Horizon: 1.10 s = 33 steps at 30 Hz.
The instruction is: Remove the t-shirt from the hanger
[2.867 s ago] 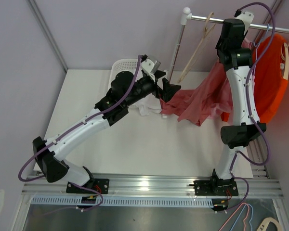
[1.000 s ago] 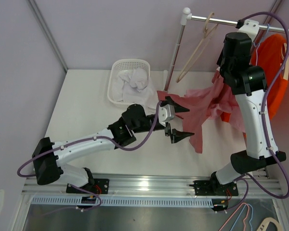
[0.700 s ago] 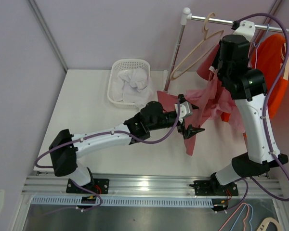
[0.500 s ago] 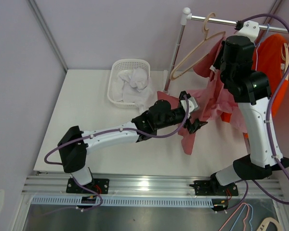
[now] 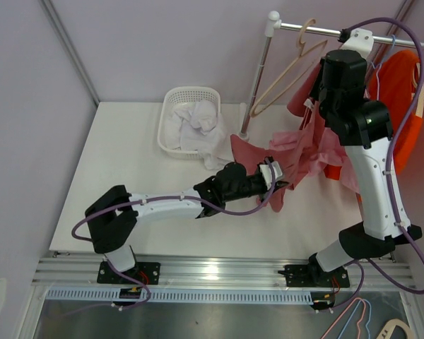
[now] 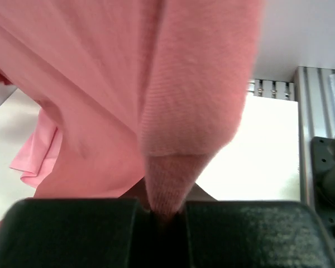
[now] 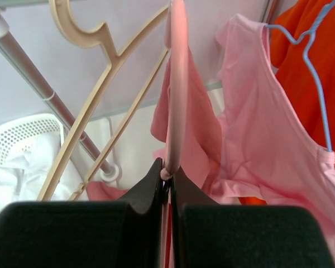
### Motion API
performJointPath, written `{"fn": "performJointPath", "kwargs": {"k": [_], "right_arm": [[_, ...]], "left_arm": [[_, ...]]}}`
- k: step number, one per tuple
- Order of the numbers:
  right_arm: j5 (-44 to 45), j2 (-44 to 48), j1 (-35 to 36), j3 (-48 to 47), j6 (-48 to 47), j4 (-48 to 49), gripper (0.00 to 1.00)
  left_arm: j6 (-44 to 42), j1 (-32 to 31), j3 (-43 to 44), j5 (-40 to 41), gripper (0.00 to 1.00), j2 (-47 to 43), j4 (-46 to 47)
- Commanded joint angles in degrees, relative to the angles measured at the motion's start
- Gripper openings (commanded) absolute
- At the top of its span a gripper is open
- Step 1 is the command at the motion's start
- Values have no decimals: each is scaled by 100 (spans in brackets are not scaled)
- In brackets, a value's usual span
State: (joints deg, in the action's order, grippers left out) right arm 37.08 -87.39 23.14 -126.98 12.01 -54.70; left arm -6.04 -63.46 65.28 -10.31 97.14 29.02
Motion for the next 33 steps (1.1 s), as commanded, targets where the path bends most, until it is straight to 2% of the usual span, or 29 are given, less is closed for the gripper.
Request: {"fn": "performJointPath", "kwargs": {"k": [1, 6, 11, 16, 19, 21, 23, 24, 25, 26, 27, 30, 33], "right_arm": [[80, -111, -37, -187, -67, 380, 0], [-113, -540, -405, -318, -111, 460, 0], [-324, -770, -705, -424, -76, 513, 0], [-394, -858, -863, -591, -76, 416, 0], [-430, -814, -872, -565, -59, 346, 0], [-473, -788, -872, -574, -41, 180, 0], [-561, -674, -828, -556, 55, 21, 0], [-605, -621, -793, -487, 99, -171, 0], [-692, -543, -767, -451, 143, -260, 0], [-772, -376, -714, -398, 266, -348, 0], [-842, -279, -679, -294, 302, -453, 0], [-887, 38, -512, -275, 355, -664, 0], [-974, 196, -425, -450, 407, -945, 0]], "left_arm": [[104, -148, -321, -402, 1, -668, 597], [-107, -701, -919, 1, 1, -1390, 631], [-415, -1765, -1473, 520, 1, -1743, 553], [-144, -2643, -1807, 582, 1, -1322, 1034], [128, -2733, -2027, 547, 1, -768, 1264], [121, -2724, -2150, 975, 1, -496, 1624], [155, -2567, -2063, 1459, 1, -416, 1704], [278, -2235, -1976, 1548, 1, -398, 1304], [671, -2006, -1470, 1514, 1, -389, 986], [953, -1777, -1265, 1418, 1, -372, 653], [1504, -1288, -802, 1313, 1, -337, -64], [2402, -399, 393, 602, 1, -39, -1235], [2975, 174, 1731, 13, 1, 585, -2107]]}}
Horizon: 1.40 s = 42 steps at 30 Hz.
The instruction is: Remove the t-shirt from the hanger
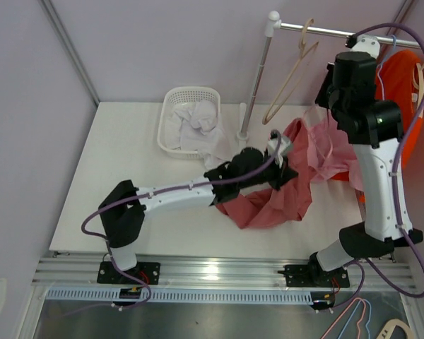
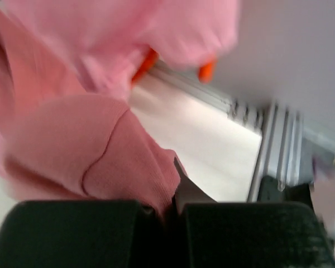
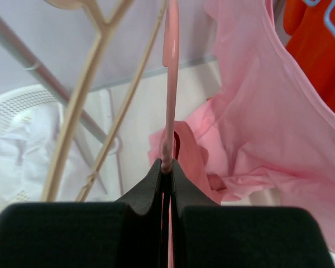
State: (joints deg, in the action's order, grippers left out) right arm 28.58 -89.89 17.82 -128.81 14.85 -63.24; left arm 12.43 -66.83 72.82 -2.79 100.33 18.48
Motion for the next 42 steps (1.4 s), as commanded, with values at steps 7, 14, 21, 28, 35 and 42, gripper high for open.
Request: {"fn": "performJointPath", "kwargs": {"k": [7, 14, 21, 28, 35, 42], "right_arm": [[481, 683, 362, 356, -288, 663, 0], [614, 411, 265, 436, -948, 2138, 0], [737, -37, 204, 225, -1353, 3010, 0], [807, -678, 81, -187, -1459, 3397, 0], [649, -1136, -182, -707, -1459, 3564, 0], [307, -1338, -543, -874, -1441, 3652, 0]], "left_arm": [[1701, 944, 1870, -2111, 1, 1164, -1245], [1694, 900, 164, -3411, 1, 356, -64], [324, 891, -971, -3659, 1, -1287, -1141], [-257, 917, -647, -3484, 1, -2017, -2426], [93, 1953, 337, -2467, 1, -2335, -2761], [-179, 2287, 2630, -1471, 1, -1632, -3210]]}}
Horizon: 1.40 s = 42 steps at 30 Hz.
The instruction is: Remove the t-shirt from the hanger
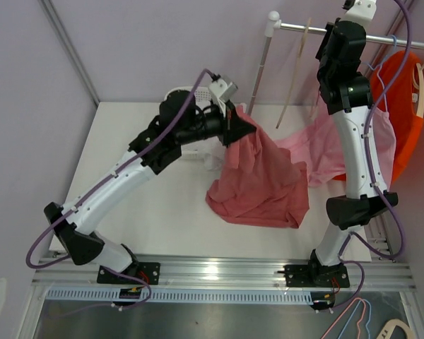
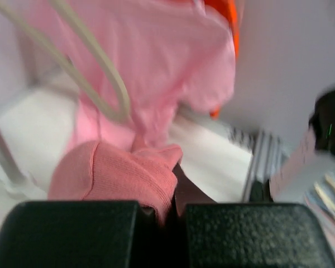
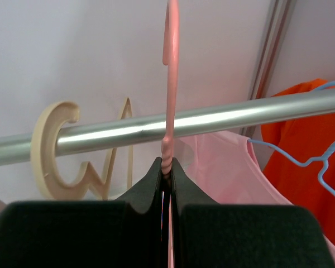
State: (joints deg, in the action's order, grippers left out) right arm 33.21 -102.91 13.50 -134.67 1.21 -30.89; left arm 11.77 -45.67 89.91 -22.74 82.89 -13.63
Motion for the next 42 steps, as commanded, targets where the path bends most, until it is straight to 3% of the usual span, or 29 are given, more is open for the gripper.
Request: {"fn": "performJointPath", "kwargs": {"k": [1, 6, 10, 15, 19, 24, 30, 34, 36, 38, 40, 42], "right_arm": [[-244, -45, -145, -288, -69, 452, 0], [-429, -124, -277, -226, -77, 646, 0], [-561, -247, -330, -270, -86, 734, 0], [-684, -326, -409, -288, -86, 760, 0], [-790, -396, -506, -296, -42, 778, 0], [-869, -431, -515, -209, 63, 699, 0], [-913, -238, -515, 476, 213, 822, 0], [-957, -54, -523, 986, 248, 989, 0], [-974, 8, -515, 1083, 257, 963, 0], [-983, 52, -515, 1171, 239, 945, 0], [-957, 113, -506, 1206, 204, 945, 7], [-939, 166, -523, 1241, 178, 919, 12]], "left_arm": [[-157, 251, 1593, 630, 1, 287, -17], [-271, 954, 2803, 1245, 1, 745, 456], [-850, 1306, 2963, 2033, 4, 1009, 2199], [-1387, 1780, 4075, 2844, 1, 2017, 3004], [-1862, 1948, 4384, 2933, 1, 2660, 4068], [-1872, 1957, 4993, 2732, 1, 3452, 3946], [-1547, 1965, 4387, 2687, 1, 3673, 3850], [-1231, 1965, 3860, 3063, 1, 3559, 3569], [-906, 1965, 3088, 3406, 1, 3208, 3429], [-55, 1957, 2370, 4013, 1, 2857, 3018], [603, 1948, 1193, 4251, 1, 2260, 2927], [905, 1895, 636, 4663, 1, 1769, 2962]]}}
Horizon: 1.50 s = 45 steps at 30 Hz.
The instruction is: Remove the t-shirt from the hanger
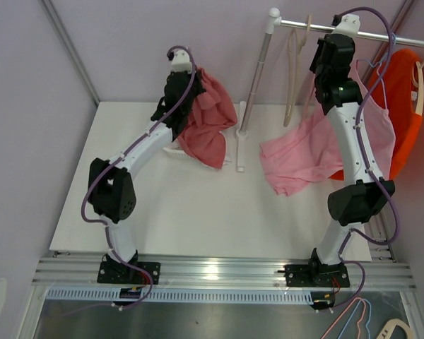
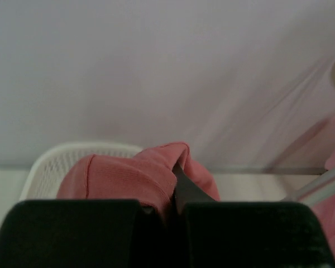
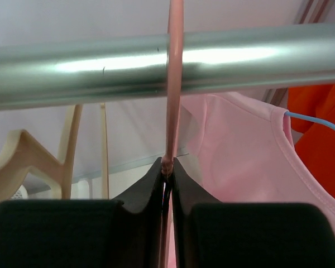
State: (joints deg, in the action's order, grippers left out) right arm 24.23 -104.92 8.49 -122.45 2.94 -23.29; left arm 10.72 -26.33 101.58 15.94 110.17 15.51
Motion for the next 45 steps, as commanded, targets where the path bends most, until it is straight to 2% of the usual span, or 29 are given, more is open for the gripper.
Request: {"fn": "performJointPath", "kwargs": {"k": [1, 4, 7, 9, 11, 15, 17, 20, 21, 23, 24, 27, 28, 29, 30, 31, 33, 36, 38, 42, 45], "right_arm": [[-50, 420, -14, 37, -30, 132, 13], [3, 525, -23, 116, -39, 105, 18], [12, 657, -23, 117, -22, -35, 36], [55, 701, -23, -50, 75, -463, 45], [195, 867, -23, -147, 154, -694, 45], [887, 1280, -84, -59, 216, -1106, 45], [1066, 1378, -216, -85, 277, -1291, 45], [655, 1527, -795, -147, 663, -1748, 46], [392, 1588, -1153, -147, 716, -1880, 58], [320, 1633, -1332, -139, 787, -1969, 71], [276, 1642, -1480, -138, 778, -2030, 72], [-118, 1642, -1753, -156, 796, -2136, 75], [-303, 1616, -1981, -156, 787, -2162, 75], [-766, 1598, -2087, -165, 778, -2188, 75], [-1049, 1572, -2193, -165, 735, -2206, 77], [-1287, 1563, -2377, -113, 682, -2206, 79], [-1771, 1501, -2545, -51, 568, -2189, 84], [-2229, 1405, -2765, 28, 480, -2101, 86], [-2352, 1361, -2818, 72, 383, -2013, 84], [-3230, 1177, -2844, 99, 14, -1635, 83], [-3459, 1010, -2844, 73, -74, -1495, 83]], "left_arm": [[1237, -57, -1169, 935, 1, -1067, -12], [1458, -57, -1491, 1480, 1, -1156, -512], [1573, 4, -1247, 1692, 1, -867, -1276], [1678, 40, -975, 1693, 1, -682, -1985], [1880, 154, -720, 1492, 1, -427, -2296], [2468, 479, -709, 579, 1, -154, -2737], [2952, 751, -893, -273, 1, 21, -2650], [3322, 1059, -868, -1398, 1, 468, -2649], [3331, 1120, -642, -1662, 1, 610, -2667], [3366, 1252, -412, -2303, 4, 908, -2920], [3358, 1279, -11, -2428, 11, 1214, -3052], [3288, 1332, 422, -2833, 26, 1585, -3343], [3279, 1332, 589, -2886, 34, 1752, -3396], [3279, 1332, 713, -2930, 45, 1814, -3431], [3287, 1332, 775, -3000, 71, 1867, -3545], [3383, 1332, 897, -3027, 81, 1972, -3624], [3533, 1341, 943, -3132, 94, 1982, -3634], [3525, 1332, 715, -2940, 99, 1685, -3599], [3428, 1332, 242, -2659, 99, 1238, -3354], [3235, 1288, -443, -2482, 100, 498, -3037], [3007, 1183, -813, -2237, 99, -46, -2878]]}}
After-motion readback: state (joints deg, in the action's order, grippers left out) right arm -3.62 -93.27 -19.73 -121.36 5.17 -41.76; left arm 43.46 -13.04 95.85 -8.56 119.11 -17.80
